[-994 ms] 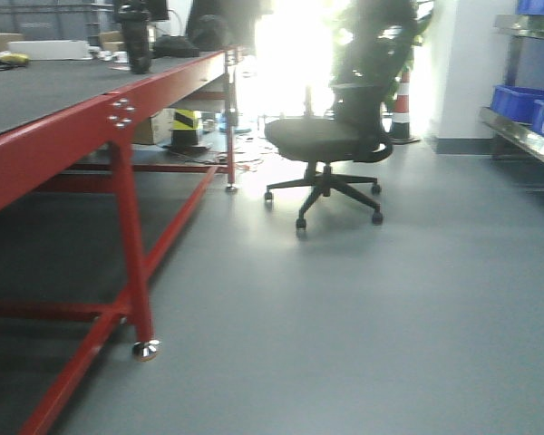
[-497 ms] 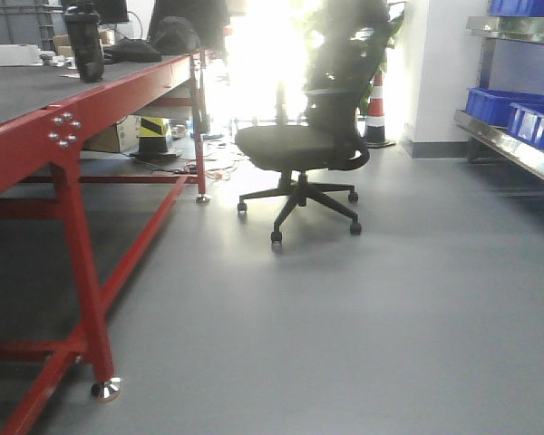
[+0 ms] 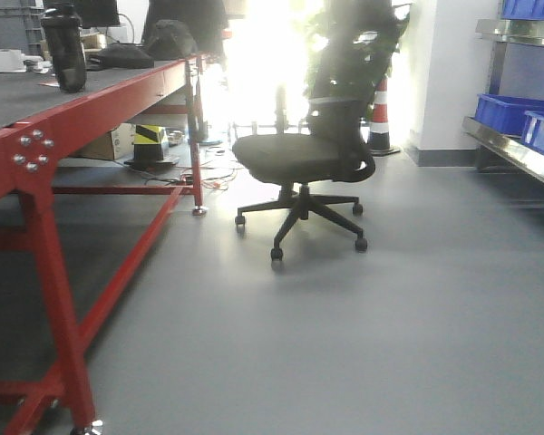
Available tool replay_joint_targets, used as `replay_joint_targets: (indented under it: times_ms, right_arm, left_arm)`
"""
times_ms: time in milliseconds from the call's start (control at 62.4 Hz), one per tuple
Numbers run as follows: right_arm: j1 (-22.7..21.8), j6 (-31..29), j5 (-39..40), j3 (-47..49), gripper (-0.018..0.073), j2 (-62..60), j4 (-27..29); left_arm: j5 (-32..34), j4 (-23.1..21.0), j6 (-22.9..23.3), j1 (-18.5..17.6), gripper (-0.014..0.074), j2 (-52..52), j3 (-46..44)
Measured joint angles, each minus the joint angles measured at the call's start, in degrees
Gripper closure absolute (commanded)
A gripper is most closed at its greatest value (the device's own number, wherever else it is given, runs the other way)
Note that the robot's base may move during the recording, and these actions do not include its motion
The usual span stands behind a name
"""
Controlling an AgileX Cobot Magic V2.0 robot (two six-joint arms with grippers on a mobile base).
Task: Grab PVC pipe and place in blue bin
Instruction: 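Hold both clamps and drive toward the shelf of blue bins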
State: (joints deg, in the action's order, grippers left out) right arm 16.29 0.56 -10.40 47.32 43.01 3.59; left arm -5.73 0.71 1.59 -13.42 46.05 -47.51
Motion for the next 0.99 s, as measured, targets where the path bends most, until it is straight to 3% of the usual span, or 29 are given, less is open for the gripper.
replay_joint_targets:
  times_ms: [994]
  right_arm:
    - [0.00, 0.00, 0.00, 0.00, 0.0727, 0.00, 0.00]
  left_arm:
    - [0.34, 0.00, 0.00, 0.00, 0.0708, 0.00, 0.00]
